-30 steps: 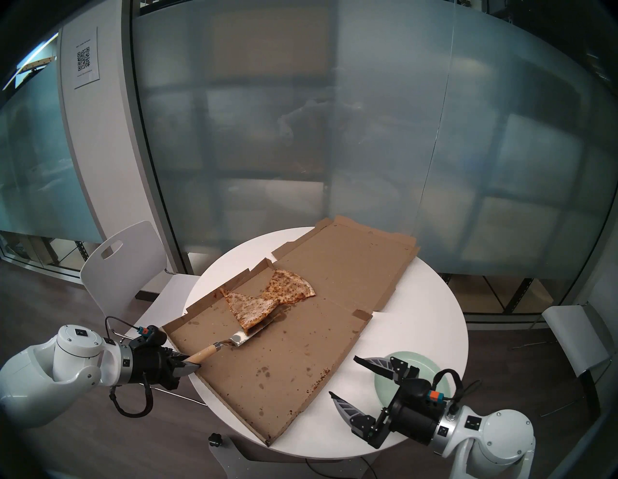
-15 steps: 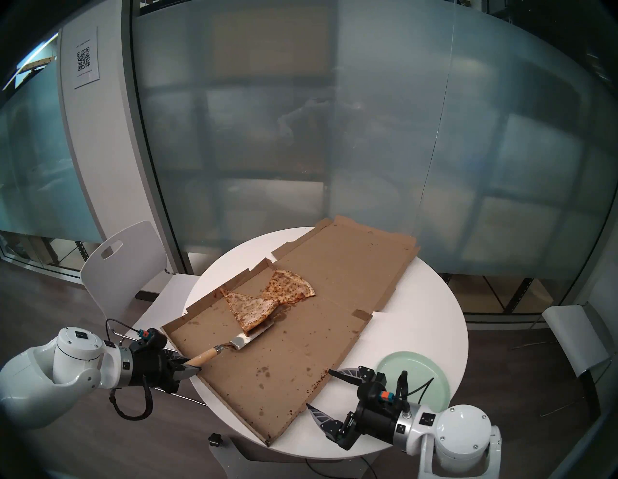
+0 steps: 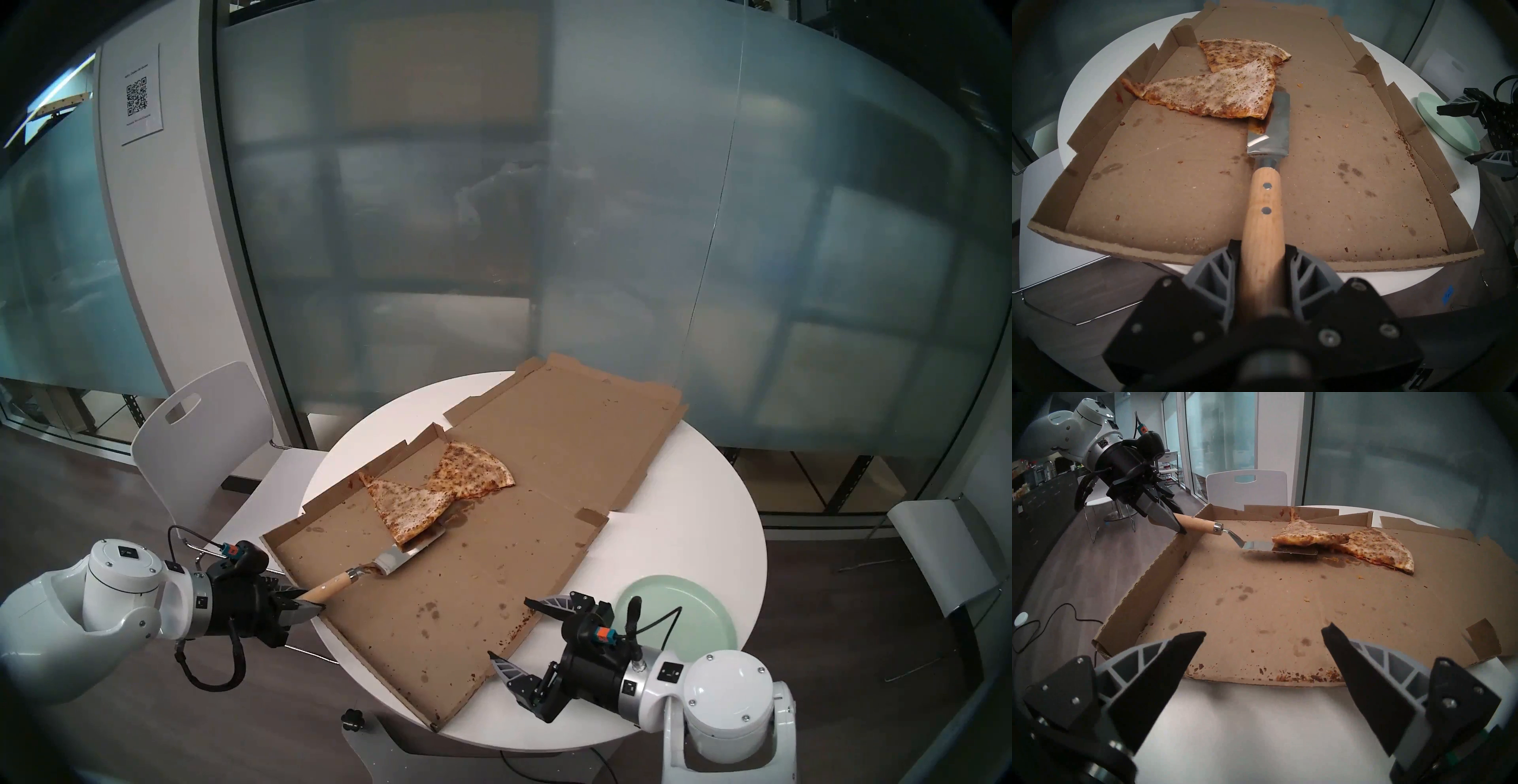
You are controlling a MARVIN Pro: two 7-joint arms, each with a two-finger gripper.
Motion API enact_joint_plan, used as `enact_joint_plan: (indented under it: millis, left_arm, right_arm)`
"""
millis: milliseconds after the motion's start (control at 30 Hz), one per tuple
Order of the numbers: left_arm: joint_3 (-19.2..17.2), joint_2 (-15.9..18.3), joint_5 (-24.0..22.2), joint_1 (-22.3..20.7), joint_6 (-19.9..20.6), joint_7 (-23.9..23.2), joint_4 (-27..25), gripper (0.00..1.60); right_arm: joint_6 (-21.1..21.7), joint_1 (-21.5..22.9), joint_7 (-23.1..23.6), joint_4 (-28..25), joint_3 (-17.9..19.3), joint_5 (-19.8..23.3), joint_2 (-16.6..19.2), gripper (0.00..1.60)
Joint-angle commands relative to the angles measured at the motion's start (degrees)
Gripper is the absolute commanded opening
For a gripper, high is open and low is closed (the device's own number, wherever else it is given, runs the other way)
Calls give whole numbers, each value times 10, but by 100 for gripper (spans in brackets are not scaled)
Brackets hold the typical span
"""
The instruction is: Put pizza slice onto the plate
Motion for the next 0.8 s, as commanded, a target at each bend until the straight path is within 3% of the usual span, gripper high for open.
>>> enact_joint_plan:
  millis: [0, 267, 767]
  left_arm:
    - [-17, -2, -2, 14, -6, 2, -12, 0]
    - [-25, -4, 0, 25, -10, 2, -15, 0]
    - [-45, -5, -1, 40, -7, 6, -21, 0]
  right_arm:
    - [16, 29, -38, 2, -43, -31, 23, 160]
    - [34, 51, -48, 31, -63, -95, 34, 160]
    - [49, 57, -37, 33, -62, -117, 48, 160]
